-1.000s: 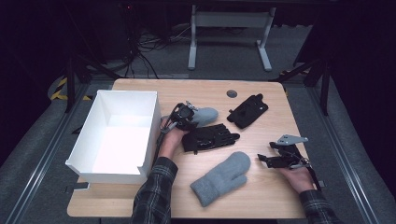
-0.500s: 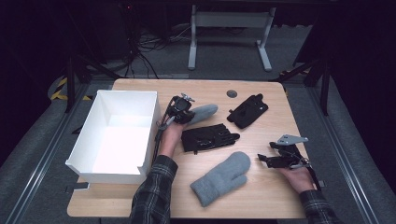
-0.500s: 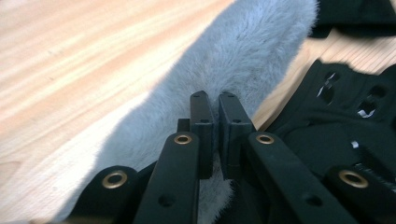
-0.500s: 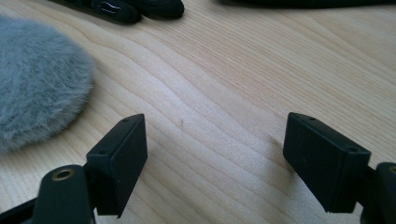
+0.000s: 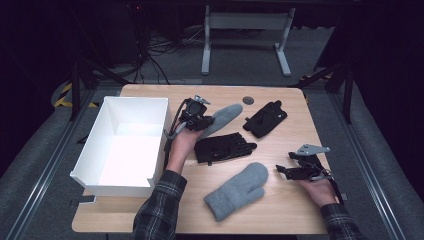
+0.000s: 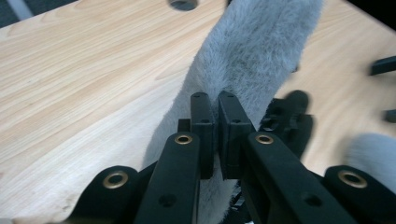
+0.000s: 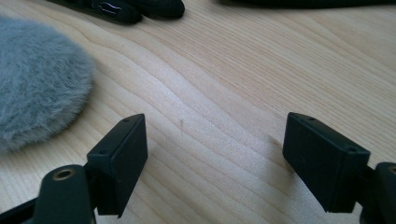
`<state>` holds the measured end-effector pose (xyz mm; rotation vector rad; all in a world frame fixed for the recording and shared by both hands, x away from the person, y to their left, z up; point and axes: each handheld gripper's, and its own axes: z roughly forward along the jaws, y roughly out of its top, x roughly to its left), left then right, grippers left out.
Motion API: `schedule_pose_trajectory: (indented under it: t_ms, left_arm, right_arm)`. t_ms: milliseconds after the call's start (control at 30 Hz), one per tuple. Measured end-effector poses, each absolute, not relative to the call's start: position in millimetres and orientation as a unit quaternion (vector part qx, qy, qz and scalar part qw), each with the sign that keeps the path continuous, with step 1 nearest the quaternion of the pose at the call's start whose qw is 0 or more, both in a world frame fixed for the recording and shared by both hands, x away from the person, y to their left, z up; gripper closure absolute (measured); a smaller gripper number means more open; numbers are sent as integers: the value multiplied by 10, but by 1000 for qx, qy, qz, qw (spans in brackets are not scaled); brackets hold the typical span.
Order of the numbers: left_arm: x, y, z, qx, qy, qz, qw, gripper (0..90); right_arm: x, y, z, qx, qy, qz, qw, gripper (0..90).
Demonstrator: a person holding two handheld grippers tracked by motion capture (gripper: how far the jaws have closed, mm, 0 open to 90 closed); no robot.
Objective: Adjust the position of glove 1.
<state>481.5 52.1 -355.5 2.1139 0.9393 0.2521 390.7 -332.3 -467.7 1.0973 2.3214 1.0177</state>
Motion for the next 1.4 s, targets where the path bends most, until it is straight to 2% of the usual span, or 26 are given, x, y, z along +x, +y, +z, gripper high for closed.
schedule_pose_trajectory:
  t_ms: [233,467,700,1067,1167,1267,1400]
  left_arm:
    - [4509,457,-3397,846,341,90,400,869]
    - [4168,379,-3393,857,320,78,396,868]
    - [3908,310,-3548,868,314,66,379,869]
    - [3747,70,-3876,886,296,35,354,857]
    - [3717,12,-3921,890,289,29,352,827]
    - [3714,24,-3900,886,279,20,370,725]
    - [3759,131,-3821,878,280,41,386,687]
  right_arm:
    - [3907,-3323,-4677,390,825,362,189,230]
    - [3907,-3322,-4677,391,825,362,189,230]
    - [3906,-3321,-4678,391,825,362,189,232]
    - [3905,-3321,-4677,391,825,361,190,235]
    - [3906,-3320,-4678,391,825,362,189,236]
    - [3905,-3320,-4677,391,825,362,189,236]
    - [3905,-3320,-4678,390,825,362,189,236]
